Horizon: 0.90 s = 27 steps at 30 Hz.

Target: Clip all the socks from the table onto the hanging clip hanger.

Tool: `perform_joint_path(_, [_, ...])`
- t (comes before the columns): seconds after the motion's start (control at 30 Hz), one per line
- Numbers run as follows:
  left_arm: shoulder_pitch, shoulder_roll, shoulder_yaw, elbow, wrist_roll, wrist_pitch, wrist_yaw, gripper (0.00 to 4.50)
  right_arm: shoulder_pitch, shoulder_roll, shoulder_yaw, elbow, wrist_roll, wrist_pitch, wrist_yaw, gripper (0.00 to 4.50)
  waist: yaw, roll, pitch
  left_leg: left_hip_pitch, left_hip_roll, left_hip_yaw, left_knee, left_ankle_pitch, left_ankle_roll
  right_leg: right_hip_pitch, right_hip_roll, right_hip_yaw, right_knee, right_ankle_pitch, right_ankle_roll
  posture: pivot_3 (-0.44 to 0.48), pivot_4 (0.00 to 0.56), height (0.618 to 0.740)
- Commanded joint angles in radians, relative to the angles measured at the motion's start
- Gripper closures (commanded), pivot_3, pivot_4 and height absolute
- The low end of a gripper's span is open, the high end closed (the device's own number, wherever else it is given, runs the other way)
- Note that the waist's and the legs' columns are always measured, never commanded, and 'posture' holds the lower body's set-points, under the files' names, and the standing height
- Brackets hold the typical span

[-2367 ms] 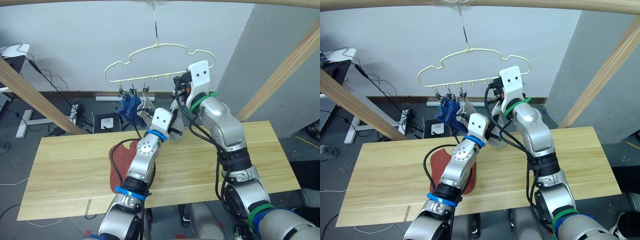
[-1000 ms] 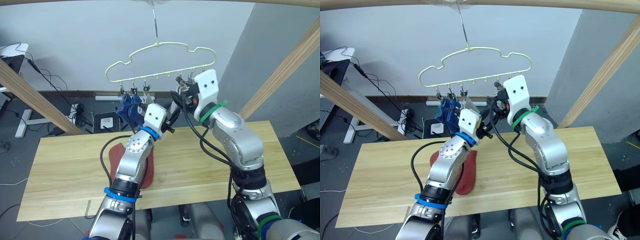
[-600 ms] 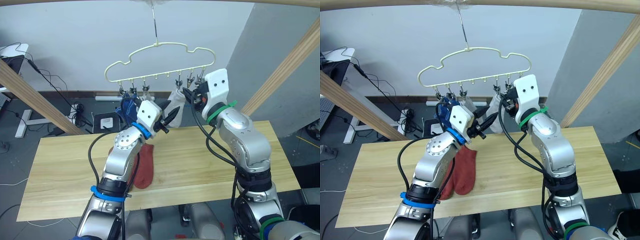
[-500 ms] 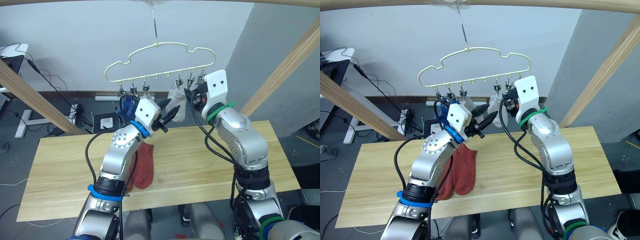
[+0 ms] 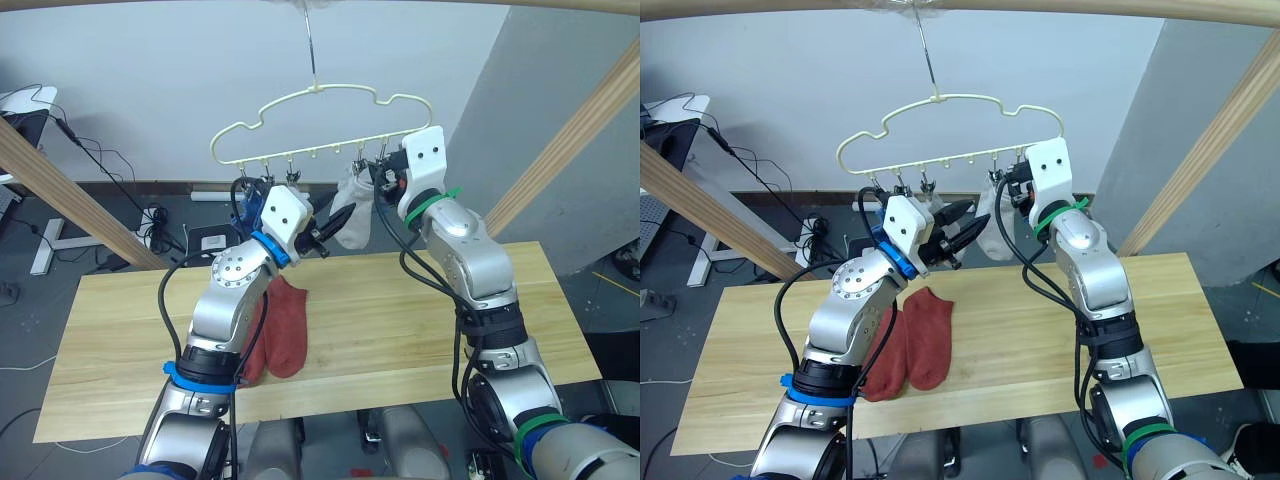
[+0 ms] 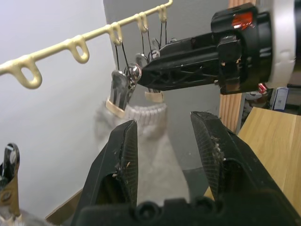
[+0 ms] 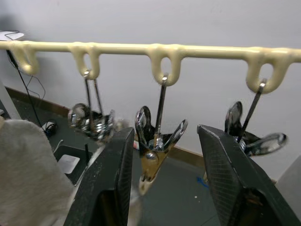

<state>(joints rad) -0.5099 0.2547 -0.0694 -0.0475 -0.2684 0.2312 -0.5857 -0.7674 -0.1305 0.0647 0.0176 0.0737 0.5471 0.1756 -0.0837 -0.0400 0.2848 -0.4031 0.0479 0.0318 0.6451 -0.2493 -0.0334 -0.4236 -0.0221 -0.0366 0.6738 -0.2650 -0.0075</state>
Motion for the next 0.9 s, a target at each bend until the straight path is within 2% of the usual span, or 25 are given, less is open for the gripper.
perform_joint_path(0.03, [-0.016, 0.002, 0.021, -0.047, -0.016, -0.006, 0.003, 2.49, -0.035, 0.005, 0.005, 0.007, -0.011, -0.05, 0.008, 2.28, 0.0, 0.0, 0.0, 0.0, 0.0, 0.0, 0.0, 0.0, 0.0, 0.0, 0.0, 0.0, 0.0, 0.0, 0.0, -0.154, 0.276, 0.74])
perform_joint_path(0.77, [-0.007, 0.007, 0.028, -0.055, -0.016, 0.0, 0.011, 2.49, -0.089, 0.055, -0.002, 0.094, -0.008, -0.112, 0.022, 2.28, 0.001, 0.0, 0.0, 0.0, 0.0, 0.0, 0.0, 0.0, 0.0, 0.0, 0.0, 0.0, 0.001, 0.0, 0.0, -0.138, 0.273, 0.74])
perform_joint_path(0.87, [-0.003, 0.007, 0.027, -0.056, -0.014, -0.002, 0.011, 2.49, -0.092, 0.057, -0.007, 0.099, -0.008, -0.117, 0.019, 2.89, 0.001, 0.0, 0.0, 0.0, 0.0, 0.0, 0.0, 0.0, 0.0, 0.0, 0.0, 0.0, 0.001, 0.0, 0.0, -0.138, 0.273, 0.74])
perform_joint_path(0.9, [0.0, 0.007, 0.026, -0.057, -0.013, -0.003, 0.012, 2.49, -0.093, 0.057, -0.008, 0.099, -0.007, -0.117, 0.019, 3.24, 0.001, 0.0, 0.0, 0.0, 0.0, 0.0, 0.0, 0.0, 0.0, 0.0, 0.0, 0.0, 0.001, 0.0, 0.0, -0.139, 0.273, 0.74])
